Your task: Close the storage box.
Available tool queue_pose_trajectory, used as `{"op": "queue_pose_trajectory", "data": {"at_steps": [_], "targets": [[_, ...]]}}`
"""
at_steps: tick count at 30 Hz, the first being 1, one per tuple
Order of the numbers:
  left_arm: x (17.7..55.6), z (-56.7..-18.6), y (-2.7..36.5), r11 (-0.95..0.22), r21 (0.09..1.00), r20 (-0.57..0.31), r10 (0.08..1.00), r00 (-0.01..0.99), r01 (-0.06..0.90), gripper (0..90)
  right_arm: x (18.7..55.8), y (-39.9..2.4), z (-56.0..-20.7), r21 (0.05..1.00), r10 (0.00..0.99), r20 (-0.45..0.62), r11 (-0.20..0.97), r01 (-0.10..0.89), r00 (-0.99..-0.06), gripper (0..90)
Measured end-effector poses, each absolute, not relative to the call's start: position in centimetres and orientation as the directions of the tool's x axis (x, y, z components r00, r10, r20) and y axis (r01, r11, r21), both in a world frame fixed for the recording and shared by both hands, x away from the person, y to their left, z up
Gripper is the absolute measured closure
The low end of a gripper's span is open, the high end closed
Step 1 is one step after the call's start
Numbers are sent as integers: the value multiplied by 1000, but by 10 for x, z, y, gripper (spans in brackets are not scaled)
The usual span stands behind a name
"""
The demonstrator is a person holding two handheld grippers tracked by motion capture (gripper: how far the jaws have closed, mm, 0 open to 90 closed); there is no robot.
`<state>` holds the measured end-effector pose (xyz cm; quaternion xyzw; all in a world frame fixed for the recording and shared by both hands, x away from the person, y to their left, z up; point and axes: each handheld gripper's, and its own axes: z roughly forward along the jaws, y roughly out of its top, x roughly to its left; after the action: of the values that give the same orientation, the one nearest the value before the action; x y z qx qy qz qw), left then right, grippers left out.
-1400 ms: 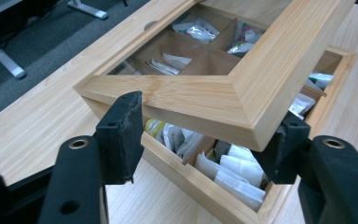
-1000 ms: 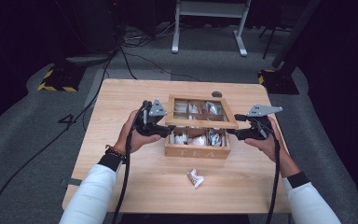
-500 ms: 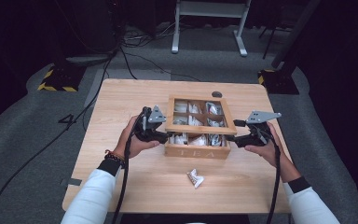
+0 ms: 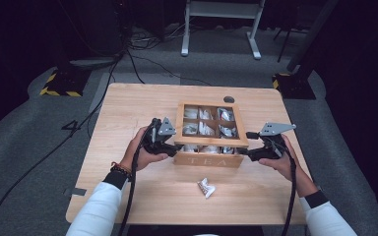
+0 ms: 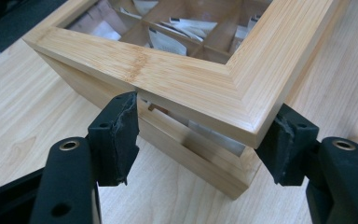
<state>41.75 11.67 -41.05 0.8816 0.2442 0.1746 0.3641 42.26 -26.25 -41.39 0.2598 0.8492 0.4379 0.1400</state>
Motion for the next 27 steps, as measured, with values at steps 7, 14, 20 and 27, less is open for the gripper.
{"op": "queue_pose_trajectory", "data": {"at_steps": [7, 14, 20, 27], "targets": [[416, -413, 118, -634, 709, 134, 551, 824, 308, 348, 419, -261, -418, 803, 567, -19, 500, 326, -823, 277], [414, -418, 120, -637, 705, 128, 548, 827, 313, 348, 417, -262, -420, 801, 563, -4, 497, 335, -826, 279], [412, -424, 119, -643, 699, 122, 540, 833, 314, 348, 414, -262, -426, 787, 562, -10, 515, 341, -827, 295], [411, -428, 122, -652, 686, 98, 523, 847, 323, 332, 413, -262, -434, 767, 565, -8, 533, 357, -825, 306]]}}
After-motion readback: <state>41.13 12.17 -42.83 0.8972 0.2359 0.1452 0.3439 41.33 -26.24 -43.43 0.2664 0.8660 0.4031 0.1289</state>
